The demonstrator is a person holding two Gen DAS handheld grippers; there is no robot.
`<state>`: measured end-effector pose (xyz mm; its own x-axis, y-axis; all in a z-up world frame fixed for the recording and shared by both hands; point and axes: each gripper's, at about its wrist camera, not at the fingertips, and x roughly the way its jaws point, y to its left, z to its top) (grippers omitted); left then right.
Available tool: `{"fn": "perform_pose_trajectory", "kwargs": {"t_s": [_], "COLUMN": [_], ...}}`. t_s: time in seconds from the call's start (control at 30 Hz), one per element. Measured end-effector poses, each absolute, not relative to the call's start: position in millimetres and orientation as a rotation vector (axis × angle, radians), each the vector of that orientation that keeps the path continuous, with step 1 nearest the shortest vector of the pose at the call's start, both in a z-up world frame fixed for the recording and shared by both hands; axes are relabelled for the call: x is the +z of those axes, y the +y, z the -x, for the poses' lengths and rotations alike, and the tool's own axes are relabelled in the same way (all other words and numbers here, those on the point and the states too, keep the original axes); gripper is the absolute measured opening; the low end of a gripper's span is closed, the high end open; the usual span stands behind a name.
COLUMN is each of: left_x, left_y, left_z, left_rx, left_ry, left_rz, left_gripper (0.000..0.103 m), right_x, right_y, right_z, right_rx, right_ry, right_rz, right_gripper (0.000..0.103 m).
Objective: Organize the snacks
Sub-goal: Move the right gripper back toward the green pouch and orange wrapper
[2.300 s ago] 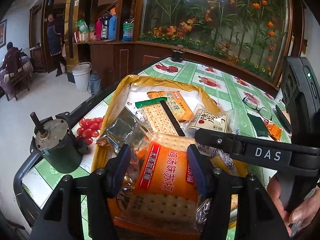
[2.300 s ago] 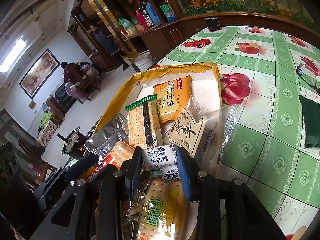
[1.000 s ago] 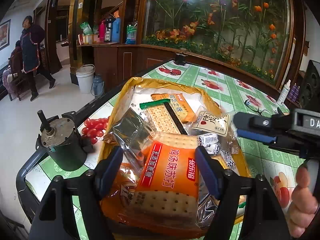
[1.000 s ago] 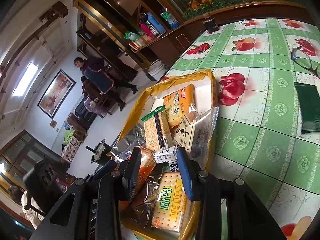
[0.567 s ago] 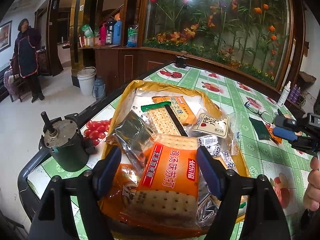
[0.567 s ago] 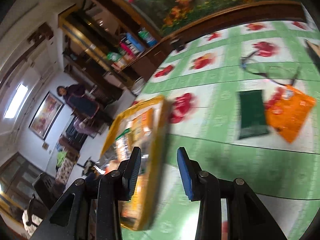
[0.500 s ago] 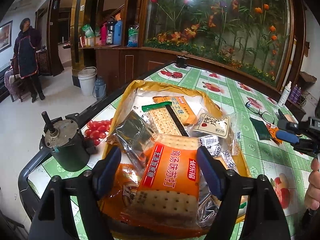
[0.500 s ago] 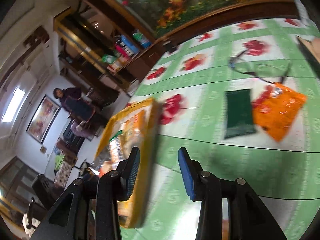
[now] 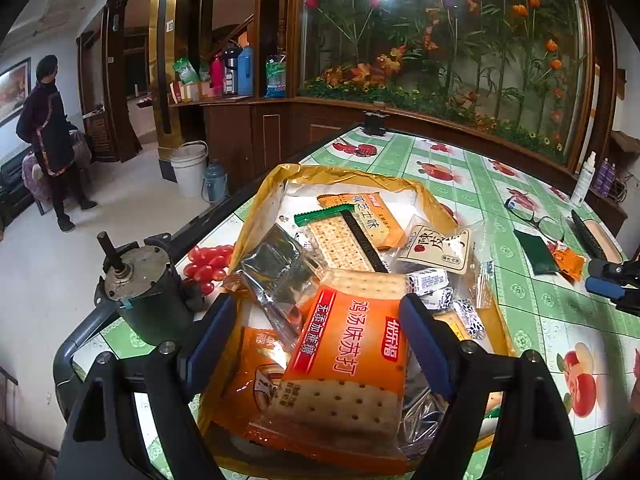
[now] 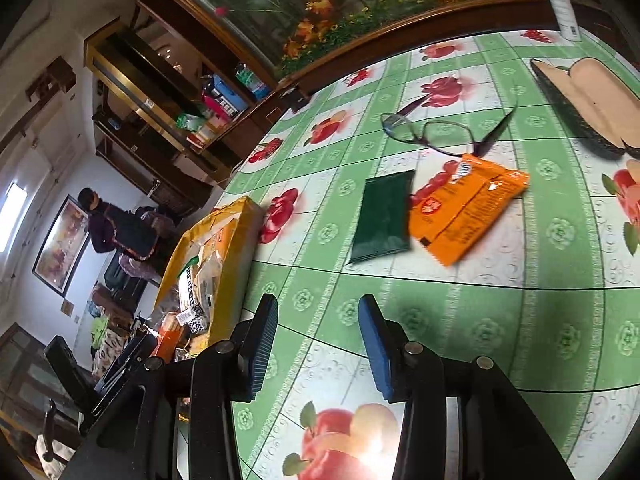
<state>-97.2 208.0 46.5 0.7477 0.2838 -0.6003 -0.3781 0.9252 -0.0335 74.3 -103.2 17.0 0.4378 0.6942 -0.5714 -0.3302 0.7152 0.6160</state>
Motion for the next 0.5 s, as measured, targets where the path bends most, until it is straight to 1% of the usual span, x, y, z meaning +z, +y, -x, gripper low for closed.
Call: {"fn": "perform_pose_trajectory", "kwargs": {"t_s": [0.5], "left_x": [46.7], "left_y": [202.8], "left_z": [96.3], "left_rx": [0.386], "left_ry": [0.631], "left_rz": [0.125], "left_gripper": [0.084], "right_x": [15.6], "right_y": [-113.2], "right_z": [-75.7], "right_rx": [0.644], "right_ry": [0.912], "right_rz": [-0.453], "right_gripper": [0.046]}}
